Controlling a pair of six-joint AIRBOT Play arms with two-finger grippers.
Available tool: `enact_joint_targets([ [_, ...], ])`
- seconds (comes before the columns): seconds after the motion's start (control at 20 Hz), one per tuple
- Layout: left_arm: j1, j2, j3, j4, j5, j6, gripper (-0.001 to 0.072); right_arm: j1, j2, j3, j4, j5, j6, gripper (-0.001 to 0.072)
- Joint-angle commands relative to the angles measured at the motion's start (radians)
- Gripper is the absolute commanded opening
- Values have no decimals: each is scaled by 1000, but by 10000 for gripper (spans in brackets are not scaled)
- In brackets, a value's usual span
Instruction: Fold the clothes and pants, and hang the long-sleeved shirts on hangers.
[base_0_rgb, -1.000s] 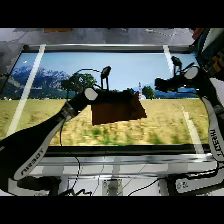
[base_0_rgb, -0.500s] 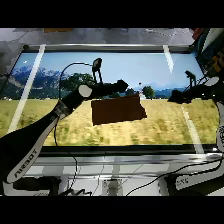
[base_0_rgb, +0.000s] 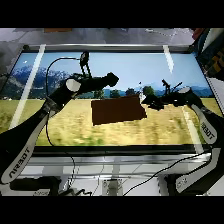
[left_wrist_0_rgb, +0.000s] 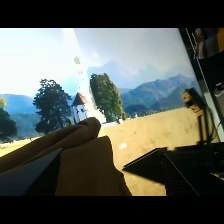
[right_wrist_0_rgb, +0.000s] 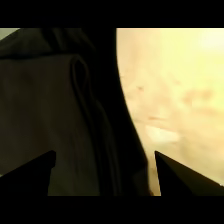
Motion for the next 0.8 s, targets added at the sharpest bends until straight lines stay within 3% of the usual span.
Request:
enact_joint_targets([
  [0.0,6,2,0,0,-2,14,718,119,-39,-5,0,-64,41,701],
  [0.15,10,2,0,2,-2,14,718,186,-50,-5,-3,-77,41,667],
  [0.25,12,2,0,47,-7,14,717,219,-50,-4,13,-105,11,358],
  [0.3,16,2,0,87,-18,14,717,232,-49,-4,24,-120,-12,154],
  [0.35,20,3,0,143,-41,14,717,241,-49,6,27,-124,-27,16],
  [0.55,57,34,0,495,-202,14,692,202,-8,129,19,-70,-37,13],
  [0.6,69,55,0,586,-253,14,632,175,19,164,14,-56,-36,13],
  [0.75,109,155,0,845,-393,14,266,45,127,252,-76,-53,43,13],
])
